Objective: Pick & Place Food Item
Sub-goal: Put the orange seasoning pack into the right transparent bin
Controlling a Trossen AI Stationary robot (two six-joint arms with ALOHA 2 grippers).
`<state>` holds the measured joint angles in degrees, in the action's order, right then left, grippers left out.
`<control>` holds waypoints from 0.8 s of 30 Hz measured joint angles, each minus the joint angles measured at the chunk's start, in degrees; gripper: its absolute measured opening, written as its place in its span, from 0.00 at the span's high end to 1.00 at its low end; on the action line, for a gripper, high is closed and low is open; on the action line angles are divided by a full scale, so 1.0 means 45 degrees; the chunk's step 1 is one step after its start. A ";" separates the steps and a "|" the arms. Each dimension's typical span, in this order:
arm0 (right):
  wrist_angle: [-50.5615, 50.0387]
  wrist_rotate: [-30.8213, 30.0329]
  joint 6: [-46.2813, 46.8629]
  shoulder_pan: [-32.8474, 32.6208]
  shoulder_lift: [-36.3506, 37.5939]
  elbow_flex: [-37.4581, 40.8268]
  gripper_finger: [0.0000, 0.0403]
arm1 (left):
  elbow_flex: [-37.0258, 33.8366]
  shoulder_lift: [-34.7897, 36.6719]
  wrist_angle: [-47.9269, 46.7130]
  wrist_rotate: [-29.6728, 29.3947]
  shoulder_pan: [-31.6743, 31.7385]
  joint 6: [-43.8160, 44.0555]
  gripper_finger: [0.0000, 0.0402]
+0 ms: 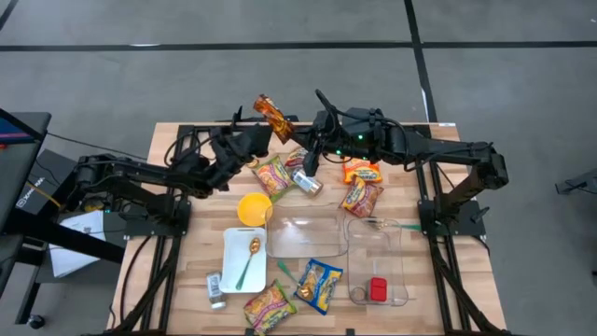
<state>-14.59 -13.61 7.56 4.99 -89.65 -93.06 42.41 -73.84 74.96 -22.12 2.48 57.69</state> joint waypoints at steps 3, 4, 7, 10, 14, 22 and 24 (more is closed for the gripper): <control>-0.0067 0.0000 0.0002 0.0000 0.0000 0.0000 1.00 | 0.0000 0.0000 0.0849 0.0612 0.0005 -0.0560 0.27; -0.0101 0.0000 0.0003 -0.0005 0.0000 0.0000 1.00 | 0.0000 0.0000 0.1199 0.0776 0.0005 -0.0818 0.27; -0.0295 0.0000 0.0028 -0.0033 0.0000 0.0000 1.00 | 0.0000 0.0000 0.2203 0.1420 0.0005 -0.1582 0.27; -0.0514 -0.0003 0.0036 -0.0154 0.0000 0.0000 1.00 | 0.0000 0.0000 0.2854 0.2027 0.0005 -0.2123 0.27; -0.1296 0.0024 0.0554 -0.0403 0.0000 -0.0005 1.00 | 0.0000 0.0323 0.2822 0.2342 0.0015 -0.2347 0.27; -0.5193 0.0607 0.3183 -0.1036 0.0000 -0.0005 1.00 | 0.0000 0.1133 0.2218 0.2912 0.0019 -0.3338 0.27; -0.6025 0.1213 0.3638 -0.1314 0.0000 -0.0005 1.00 | 0.0000 0.1379 0.1982 0.2912 0.0019 -0.3492 0.27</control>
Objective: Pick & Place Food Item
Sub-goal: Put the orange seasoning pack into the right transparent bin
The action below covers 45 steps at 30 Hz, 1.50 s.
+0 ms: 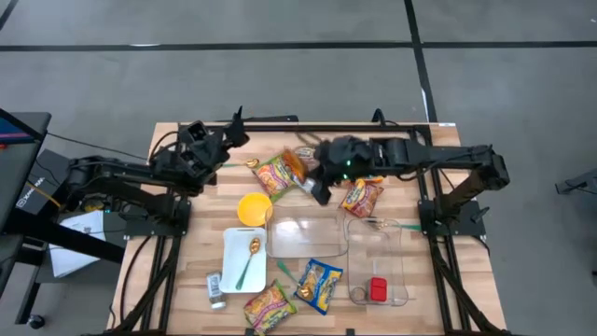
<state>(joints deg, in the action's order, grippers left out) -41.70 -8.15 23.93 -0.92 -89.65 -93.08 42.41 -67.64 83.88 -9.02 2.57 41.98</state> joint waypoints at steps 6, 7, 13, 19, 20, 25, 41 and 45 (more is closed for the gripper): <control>-0.2215 0.2269 0.0989 -0.0611 0.0000 0.0000 1.00 | 0.0000 0.0688 -0.1124 0.0000 0.0000 -0.0635 0.27; -0.2484 0.2518 0.1023 -0.0678 0.0000 0.0000 1.00 | 0.0000 0.0790 -0.1321 -0.0002 0.0000 -0.0633 0.27; -0.3833 0.3990 0.1363 -0.1021 0.0000 0.0000 1.00 | 0.0000 0.1015 -0.1959 -0.0005 0.0000 -0.0633 0.27; -0.4911 0.5254 0.1517 -0.1309 -0.0068 0.0056 1.00 | 0.0000 0.1005 -0.2105 -0.0010 0.0000 -0.0628 0.27; -0.4974 0.5552 0.1588 -0.1309 -0.0110 0.0124 1.00 | 0.0000 0.1003 -0.2133 -0.0010 0.0005 -0.0623 0.27; -0.5245 0.6860 0.1751 -0.1304 -0.0560 0.0445 1.00 | 0.0000 0.1001 -0.2139 -0.0014 0.0005 -0.0623 0.27; -0.5676 0.8067 0.1356 -0.1173 -0.3166 0.0048 1.00 | 0.0000 0.1001 -0.2715 -0.0015 0.0000 -0.0613 0.27; -0.5978 0.8142 0.1227 -0.1031 -0.3279 0.0010 1.00 | 0.0000 0.1001 -0.2774 -0.0015 0.0000 -0.0612 0.27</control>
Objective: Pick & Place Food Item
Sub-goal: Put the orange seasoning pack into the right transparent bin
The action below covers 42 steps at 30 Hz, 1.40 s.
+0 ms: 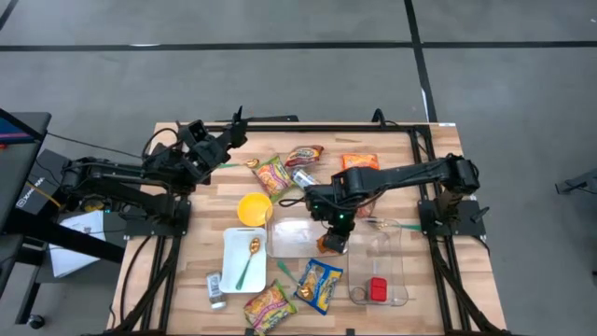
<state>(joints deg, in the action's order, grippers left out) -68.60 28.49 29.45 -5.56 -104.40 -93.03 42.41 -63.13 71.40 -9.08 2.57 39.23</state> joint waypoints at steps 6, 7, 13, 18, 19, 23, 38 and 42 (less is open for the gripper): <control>-0.0239 0.0019 -0.0127 0.0394 0.0019 -0.0005 1.00 | 0.0000 0.0000 -0.0200 0.0000 0.0000 0.0000 0.27; -0.0359 0.0015 -0.0179 0.0468 0.0019 -0.0005 1.00 | 0.0000 0.0000 -0.0224 -0.0001 0.0000 0.0004 0.27; -0.0574 0.0019 -0.0302 0.0877 0.0019 -0.0005 1.00 | 0.0000 0.0000 -0.0222 0.0000 0.0000 0.0004 0.27; -0.0704 0.0018 -0.0451 0.1111 0.0019 -0.0005 1.00 | 0.0000 0.0000 -0.0239 0.0000 0.0000 0.0004 0.27; -0.0708 0.0014 -0.0451 0.1111 0.0019 -0.0005 1.00 | 0.0000 0.0000 -0.0241 0.0000 0.0000 0.0004 0.27; -0.0708 0.0014 -0.0568 0.1101 0.0019 -0.0005 1.00 | 0.0000 0.0000 -0.0248 0.0000 0.0000 -0.0157 0.27; -0.2580 0.0030 -0.0825 0.1037 0.0876 -0.0865 1.00 | 0.0000 -0.0002 -0.0486 -0.0005 0.0005 -0.0375 0.27; -0.3395 -0.0364 -0.0291 0.0791 0.1690 -0.1171 1.00 | 0.0000 0.0002 -0.0705 -0.0003 0.0005 -0.0375 0.27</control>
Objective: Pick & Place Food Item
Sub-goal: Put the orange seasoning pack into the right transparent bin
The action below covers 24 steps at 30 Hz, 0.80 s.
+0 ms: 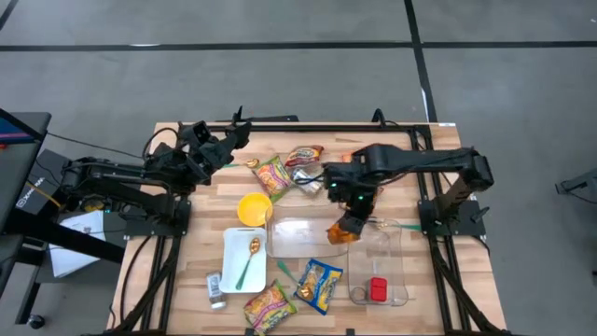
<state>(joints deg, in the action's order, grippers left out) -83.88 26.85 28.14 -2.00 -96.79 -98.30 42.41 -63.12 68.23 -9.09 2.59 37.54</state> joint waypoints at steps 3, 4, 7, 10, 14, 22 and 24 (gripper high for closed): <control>-0.0973 -0.0314 0.0581 -0.0405 0.0620 -0.0004 1.00 | 0.0000 -0.0007 -0.0112 0.0001 0.0000 0.0000 0.27; -0.1249 -0.0387 0.0713 -0.0603 0.0756 0.0007 1.00 | 0.0000 -0.0007 -0.0112 -0.0002 0.0000 0.0000 0.27; -0.1321 -0.0545 0.1420 -0.1295 0.1021 0.0256 1.00 | 0.0000 -0.0007 -0.0117 -0.0002 0.0000 0.0000 0.27; -0.1401 -0.0523 0.2235 -0.2037 0.1349 0.0737 1.00 | 0.0000 -0.0007 -0.0117 -0.0002 0.0000 0.0000 0.27; -0.1275 -0.0550 0.3316 -0.2966 0.1430 0.1532 1.00 | 0.0000 -0.0007 -0.0132 0.0091 0.0000 0.0000 0.27; -0.1160 -0.0423 0.4798 -0.4275 0.1457 0.2593 1.00 | 0.0000 -0.0007 -0.0324 0.0226 -0.0006 0.0087 0.27; -0.1137 -0.0400 0.5090 -0.4492 0.1453 0.2778 1.00 | 0.0000 -0.0005 -0.0316 0.0231 -0.0038 0.0087 0.27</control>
<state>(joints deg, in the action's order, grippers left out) -89.00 25.05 51.05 -22.21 -90.26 -85.80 42.41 -63.15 66.81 -8.05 2.42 37.93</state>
